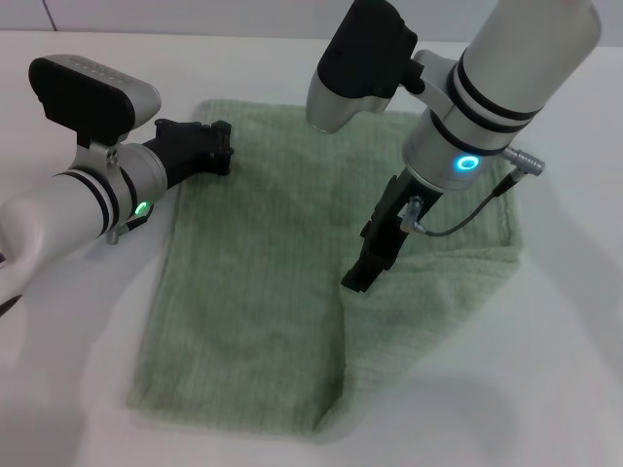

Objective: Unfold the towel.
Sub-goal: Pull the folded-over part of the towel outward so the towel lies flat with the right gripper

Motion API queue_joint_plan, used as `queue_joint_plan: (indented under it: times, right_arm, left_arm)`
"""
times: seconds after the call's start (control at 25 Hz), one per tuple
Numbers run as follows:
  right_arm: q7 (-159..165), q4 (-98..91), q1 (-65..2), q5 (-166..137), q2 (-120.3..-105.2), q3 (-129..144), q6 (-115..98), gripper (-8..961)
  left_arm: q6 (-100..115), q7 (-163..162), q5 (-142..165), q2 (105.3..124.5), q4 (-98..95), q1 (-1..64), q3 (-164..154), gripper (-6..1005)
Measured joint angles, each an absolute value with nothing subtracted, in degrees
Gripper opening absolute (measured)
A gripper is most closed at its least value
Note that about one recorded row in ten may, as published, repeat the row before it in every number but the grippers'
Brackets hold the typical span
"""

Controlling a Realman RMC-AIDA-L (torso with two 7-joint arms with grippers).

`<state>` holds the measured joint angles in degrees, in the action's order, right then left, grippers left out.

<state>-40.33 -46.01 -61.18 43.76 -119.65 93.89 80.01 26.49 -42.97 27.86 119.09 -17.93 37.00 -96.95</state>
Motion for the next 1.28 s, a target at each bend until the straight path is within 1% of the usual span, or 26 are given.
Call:
queue_joint_plan:
  times: [0.36,0.84,1.04,1.28]
  right_arm:
    - [-41.71,-41.53,-62.99,44.75,-119.66,94.49,78.36,635]
    - [-43.14,-40.01,-63.82,45.18,-119.72,96.00,77.31,575]
    - [-43.40,-38.08,-64.66,45.33,-119.82,96.30,76.28,363]
    - [-43.47,-37.97,-64.79,45.44,-119.82,96.63,76.21,367]
  left_arm:
    - [26.54,-42.98,27.86,119.09,-17.93,37.00,-96.94,-1]
    - [26.47,-42.98,27.86,119.09,-17.93,37.00,-96.94,-1]
    - [26.45,-42.98,27.86,119.09,-18.25,37.01,-96.94,-1]
    - [26.45,-42.99,27.86,119.09,-18.42,37.00,-96.94,-1]
